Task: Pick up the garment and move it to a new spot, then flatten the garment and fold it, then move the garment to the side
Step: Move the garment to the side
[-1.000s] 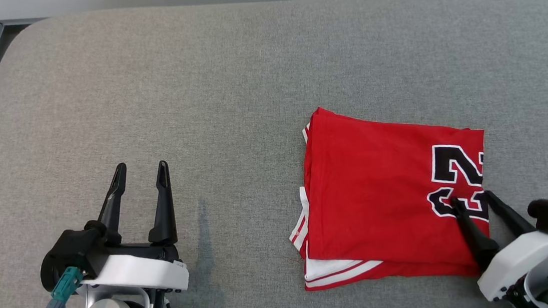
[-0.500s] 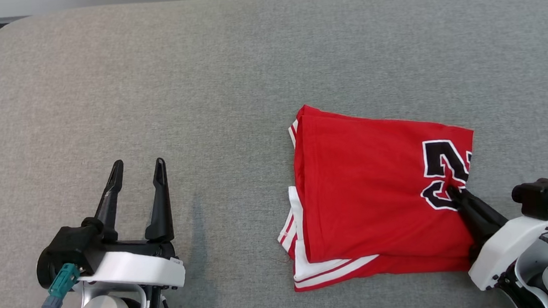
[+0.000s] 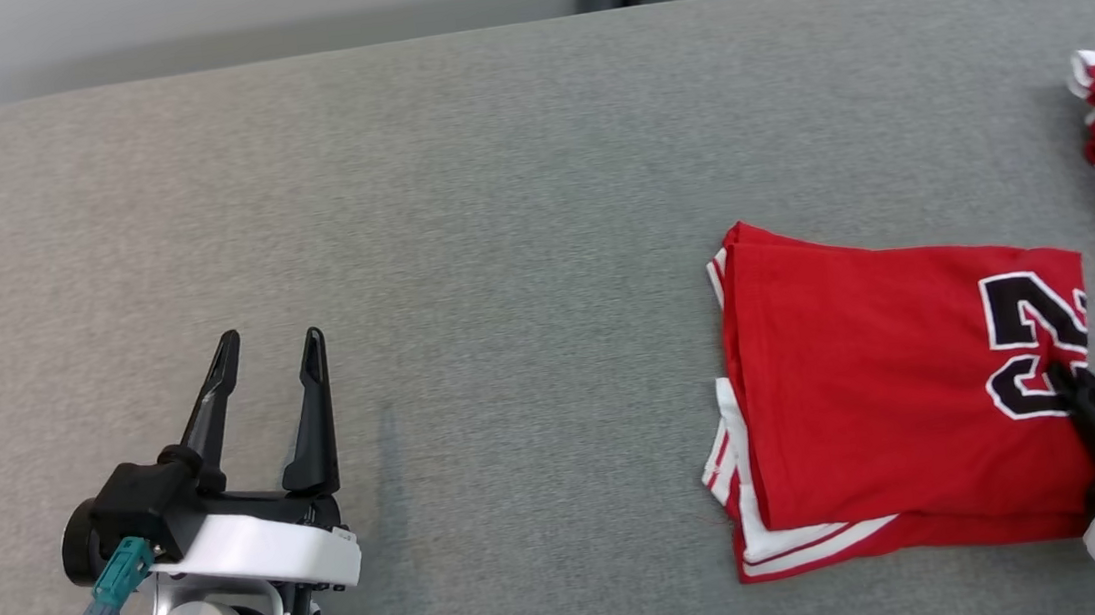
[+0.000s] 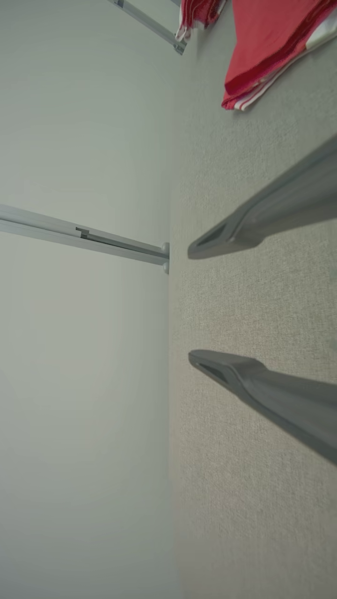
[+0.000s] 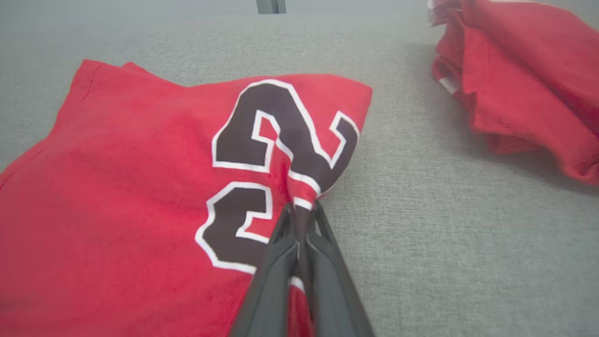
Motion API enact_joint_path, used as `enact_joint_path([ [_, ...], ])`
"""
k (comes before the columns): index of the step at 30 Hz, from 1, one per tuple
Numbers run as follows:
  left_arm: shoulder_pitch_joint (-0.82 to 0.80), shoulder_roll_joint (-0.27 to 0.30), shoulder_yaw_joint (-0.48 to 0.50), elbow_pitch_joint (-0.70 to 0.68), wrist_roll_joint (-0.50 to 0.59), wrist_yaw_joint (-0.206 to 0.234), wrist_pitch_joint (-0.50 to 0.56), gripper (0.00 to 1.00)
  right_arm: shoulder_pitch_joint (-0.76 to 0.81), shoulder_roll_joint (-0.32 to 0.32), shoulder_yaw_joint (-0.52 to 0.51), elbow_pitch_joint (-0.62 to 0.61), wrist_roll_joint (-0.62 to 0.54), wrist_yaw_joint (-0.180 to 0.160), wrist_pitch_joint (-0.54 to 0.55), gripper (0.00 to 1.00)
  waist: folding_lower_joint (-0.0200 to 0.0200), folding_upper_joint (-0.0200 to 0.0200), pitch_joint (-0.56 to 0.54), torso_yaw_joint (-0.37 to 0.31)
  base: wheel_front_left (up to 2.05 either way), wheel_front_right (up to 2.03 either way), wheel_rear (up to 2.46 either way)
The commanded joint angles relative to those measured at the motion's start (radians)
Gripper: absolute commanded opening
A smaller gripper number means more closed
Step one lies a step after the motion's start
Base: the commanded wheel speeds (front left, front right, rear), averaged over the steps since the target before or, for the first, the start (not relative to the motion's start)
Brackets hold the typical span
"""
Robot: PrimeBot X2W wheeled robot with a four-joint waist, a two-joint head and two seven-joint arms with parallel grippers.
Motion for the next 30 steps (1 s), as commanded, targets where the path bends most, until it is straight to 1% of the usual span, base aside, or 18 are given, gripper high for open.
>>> enact_joint_path([
  [1,-0.004,0.011,0.0,-0.006,0.007,0.0,0.001,1.0,0.0,-0.01,-0.018,-0.024,-0.009,0.0,0.005,0.0,0.0,0.0,0.004,-0.038,0.0,0.0,0.0],
  [2,-0.004,0.011,0.0,-0.006,0.007,0.0,0.001,1.0,0.0,-0.01,-0.018,-0.024,-0.009,0.0,0.005,0.0,0.0,0.0,0.004,-0.038,0.0,0.0,0.0],
  [7,-0.014,0.023,-0.008,-0.015,0.011,0.0,0.01,1.0,-0.052,-0.026,-0.031,-0.06,-0.015,0.0,0.011,0.0,0.0,0.0,0.013,-0.08,0.0,0.0,0.0],
  [11,-0.026,0.033,-0.009,-0.026,0.011,0.005,0.022,1.0,-0.15,-0.035,-0.016,-0.068,-0.014,0.0,0.023,0.0,0.0,0.0,0.031,-0.113,0.0,0.0,0.0],
  [14,-0.035,0.041,-0.017,-0.037,0.018,0.0,0.033,1.0,-0.24,-0.056,-0.012,-0.043,-0.003,0.0,0.024,0.0,0.0,0.0,0.05,-0.124,0.0,0.0,0.0],
  [16,-0.053,0.045,-0.022,-0.045,0.021,-0.002,0.039,1.0,-0.291,-0.072,-0.016,-0.012,0.003,0.0,0.025,0.0,0.0,0.0,0.064,-0.124,0.0,0.0,0.0],
  [20,-0.078,0.055,-0.03,-0.059,0.025,-0.006,0.046,1.0,-0.385,-0.107,-0.037,0.059,0.028,0.0,-0.011,0.0,0.0,0.0,0.098,-0.121,0.0,0.0,0.0],
  [24,-0.103,0.069,-0.032,-0.079,0.029,-0.008,0.054,1.0,-0.461,-0.135,-0.091,0.152,0.054,0.0,-0.057,0.0,0.0,0.0,0.139,-0.125,0.0,0.0,0.0],
  [30,-0.128,0.091,-0.037,-0.104,0.036,-0.007,0.073,1.0,-0.543,-0.163,-0.171,0.294,0.053,0.0,-0.119,0.0,0.0,0.0,0.202,-0.139,0.0,0.0,0.0],
])
